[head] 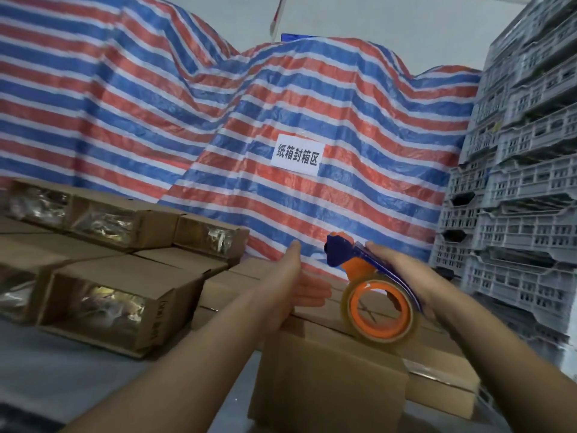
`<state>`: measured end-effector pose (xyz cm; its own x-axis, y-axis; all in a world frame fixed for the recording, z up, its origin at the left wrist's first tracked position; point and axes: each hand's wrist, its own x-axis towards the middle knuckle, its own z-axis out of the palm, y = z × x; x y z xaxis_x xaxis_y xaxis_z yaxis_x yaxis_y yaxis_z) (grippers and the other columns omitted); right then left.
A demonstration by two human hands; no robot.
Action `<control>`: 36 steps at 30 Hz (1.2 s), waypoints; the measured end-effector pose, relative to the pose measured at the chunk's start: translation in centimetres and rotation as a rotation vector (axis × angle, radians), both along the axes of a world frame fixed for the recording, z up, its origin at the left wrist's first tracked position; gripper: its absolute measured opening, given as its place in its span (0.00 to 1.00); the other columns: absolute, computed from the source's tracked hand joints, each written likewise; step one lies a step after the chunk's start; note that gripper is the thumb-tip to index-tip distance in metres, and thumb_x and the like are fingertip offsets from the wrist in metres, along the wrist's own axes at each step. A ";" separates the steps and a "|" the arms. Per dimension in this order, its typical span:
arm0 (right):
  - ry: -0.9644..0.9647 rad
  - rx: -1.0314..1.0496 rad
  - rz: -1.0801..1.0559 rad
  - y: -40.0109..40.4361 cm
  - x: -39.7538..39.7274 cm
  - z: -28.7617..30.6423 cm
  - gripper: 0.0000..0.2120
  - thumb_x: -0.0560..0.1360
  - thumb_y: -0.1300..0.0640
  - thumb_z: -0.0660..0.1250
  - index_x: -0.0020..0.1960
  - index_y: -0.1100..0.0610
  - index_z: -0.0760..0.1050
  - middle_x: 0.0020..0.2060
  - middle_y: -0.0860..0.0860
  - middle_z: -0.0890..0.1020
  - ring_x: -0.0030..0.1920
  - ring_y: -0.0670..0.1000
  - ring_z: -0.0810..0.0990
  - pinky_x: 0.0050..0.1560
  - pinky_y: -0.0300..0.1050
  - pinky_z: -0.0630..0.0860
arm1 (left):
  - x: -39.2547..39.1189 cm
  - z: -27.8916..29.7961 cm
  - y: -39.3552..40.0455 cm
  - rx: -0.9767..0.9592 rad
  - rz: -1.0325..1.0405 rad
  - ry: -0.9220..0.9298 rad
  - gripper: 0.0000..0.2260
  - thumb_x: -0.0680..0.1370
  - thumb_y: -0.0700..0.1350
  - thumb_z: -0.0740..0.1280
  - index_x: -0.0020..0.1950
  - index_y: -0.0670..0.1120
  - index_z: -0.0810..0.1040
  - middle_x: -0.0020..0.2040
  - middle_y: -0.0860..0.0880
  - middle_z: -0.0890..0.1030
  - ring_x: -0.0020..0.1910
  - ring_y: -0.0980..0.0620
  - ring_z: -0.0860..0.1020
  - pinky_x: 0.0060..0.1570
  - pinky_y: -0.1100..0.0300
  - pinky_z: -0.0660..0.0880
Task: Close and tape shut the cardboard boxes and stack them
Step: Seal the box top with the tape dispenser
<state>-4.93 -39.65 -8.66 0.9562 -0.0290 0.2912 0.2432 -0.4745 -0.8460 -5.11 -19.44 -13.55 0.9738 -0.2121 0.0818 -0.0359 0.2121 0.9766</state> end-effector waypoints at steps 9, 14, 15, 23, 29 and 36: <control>0.070 -0.120 -0.032 1.4 -0.3 0.7 0.24 0.79 0.36 0.61 0.47 0.56 0.82 0.37 0.55 0.87 0.31 0.49 0.84 0.45 0.46 0.77 | -0.2 -0.2 0.5 -0.205 0.037 -0.034 0.20 0.83 0.53 0.58 0.66 0.39 0.72 0.45 0.39 0.85 0.46 0.43 0.85 0.49 0.52 0.81; 0.062 -0.145 -0.031 1.6 -0.3 0.8 0.22 0.80 0.38 0.60 0.48 0.56 0.81 0.36 0.53 0.87 0.31 0.47 0.84 0.39 0.42 0.77 | -0.7 -0.1 0.3 -0.194 0.061 -0.048 0.13 0.82 0.50 0.64 0.60 0.42 0.75 0.47 0.40 0.85 0.48 0.44 0.84 0.56 0.50 0.79; 0.062 -0.145 -0.030 1.7 -0.3 0.8 0.22 0.80 0.38 0.60 0.48 0.56 0.80 0.36 0.53 0.87 0.31 0.47 0.84 0.39 0.41 0.77 | -0.7 -0.1 0.3 -0.210 0.058 -0.043 0.15 0.81 0.49 0.64 0.64 0.42 0.73 0.48 0.41 0.85 0.48 0.45 0.84 0.54 0.51 0.80; 0.057 -0.147 -0.023 1.8 -0.3 0.9 0.21 0.80 0.39 0.61 0.50 0.56 0.80 0.36 0.53 0.87 0.31 0.47 0.84 0.37 0.40 0.78 | -1.1 0.2 0.6 -0.199 0.069 0.019 0.14 0.81 0.45 0.64 0.64 0.39 0.75 0.51 0.42 0.84 0.49 0.47 0.83 0.31 0.65 0.78; 0.084 -0.172 -0.019 1.7 -0.1 0.9 0.23 0.80 0.37 0.60 0.49 0.56 0.80 0.38 0.54 0.87 0.32 0.48 0.84 0.45 0.45 0.79 | -0.8 -0.1 -0.2 -0.132 0.168 0.043 0.07 0.81 0.41 0.63 0.53 0.41 0.80 0.49 0.44 0.85 0.51 0.50 0.82 0.71 0.46 0.64; 0.234 -0.190 0.018 3.0 -0.8 2.9 0.19 0.81 0.43 0.62 0.55 0.59 0.77 0.33 0.53 0.85 0.28 0.47 0.83 0.29 0.37 0.76 | -0.1 -1.3 -0.5 -0.131 0.385 0.018 0.04 0.77 0.36 0.64 0.45 0.44 0.76 0.47 0.41 0.81 0.50 0.44 0.79 0.59 0.47 0.76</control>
<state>-5.72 -36.67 -5.73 0.9979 0.0228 0.0613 0.0620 -0.6270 -0.7765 -5.17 -19.99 -14.80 0.9815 0.1798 0.0659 -0.1200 0.3092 0.9434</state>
